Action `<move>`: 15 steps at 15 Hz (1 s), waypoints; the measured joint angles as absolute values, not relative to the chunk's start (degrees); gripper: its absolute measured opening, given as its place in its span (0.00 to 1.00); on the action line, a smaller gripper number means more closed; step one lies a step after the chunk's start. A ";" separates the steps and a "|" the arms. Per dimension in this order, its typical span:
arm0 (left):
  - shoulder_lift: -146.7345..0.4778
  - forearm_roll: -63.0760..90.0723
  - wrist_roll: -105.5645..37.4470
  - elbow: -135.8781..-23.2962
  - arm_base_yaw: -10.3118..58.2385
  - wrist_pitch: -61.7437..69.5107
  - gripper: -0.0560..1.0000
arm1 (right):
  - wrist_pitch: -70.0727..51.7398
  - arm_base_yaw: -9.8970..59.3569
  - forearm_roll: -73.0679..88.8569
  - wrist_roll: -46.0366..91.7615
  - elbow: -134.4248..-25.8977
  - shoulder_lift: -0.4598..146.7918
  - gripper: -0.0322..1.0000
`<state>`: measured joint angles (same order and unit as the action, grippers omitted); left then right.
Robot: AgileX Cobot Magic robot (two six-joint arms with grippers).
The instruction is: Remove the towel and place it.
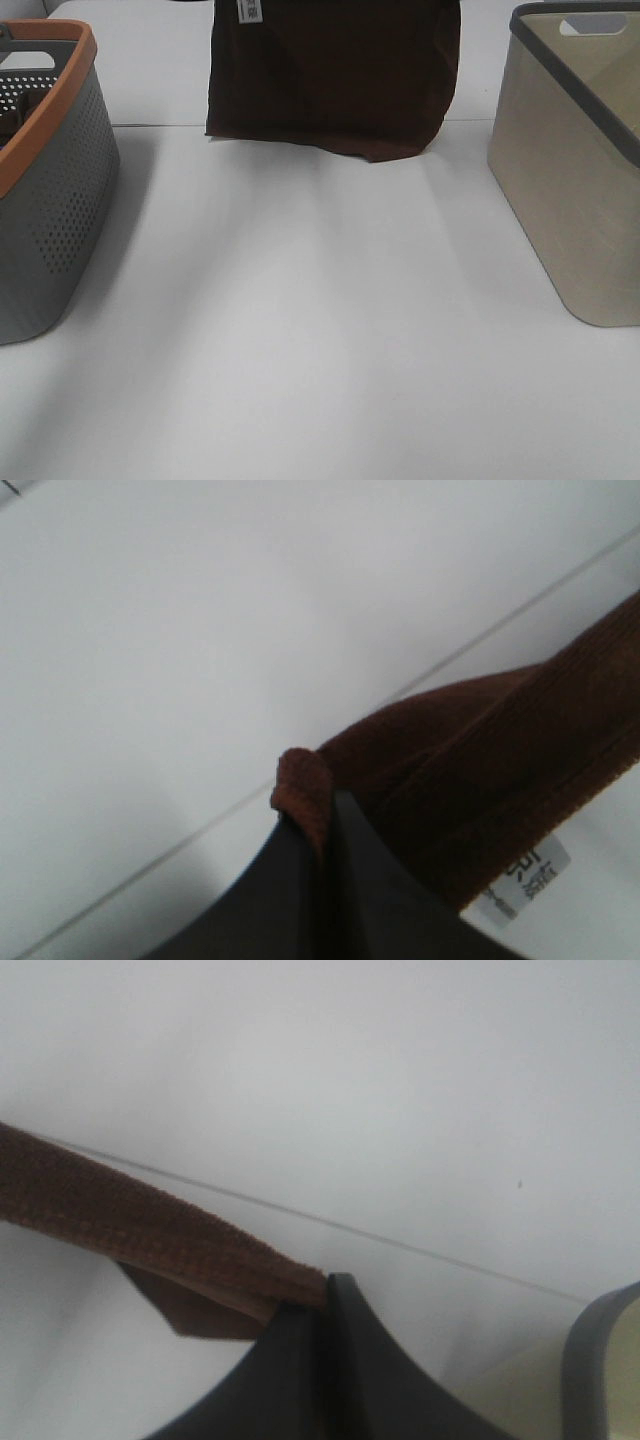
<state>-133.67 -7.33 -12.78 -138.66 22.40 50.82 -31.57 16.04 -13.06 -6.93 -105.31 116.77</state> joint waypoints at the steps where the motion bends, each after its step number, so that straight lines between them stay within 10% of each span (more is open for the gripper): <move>1: -133.67 -7.16 -12.61 -138.66 22.46 55.46 0.06 | -34.03 16.10 -9.11 -4.13 -105.08 116.77 0.03; 15: -128.92 -2.18 -7.10 -121.12 23.95 68.41 0.06 | -47.78 16.27 3.61 5.90 -88.81 116.37 0.03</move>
<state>-128.92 -2.18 -7.10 -121.12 23.95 68.41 -47.78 16.27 3.61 5.90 -88.81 116.37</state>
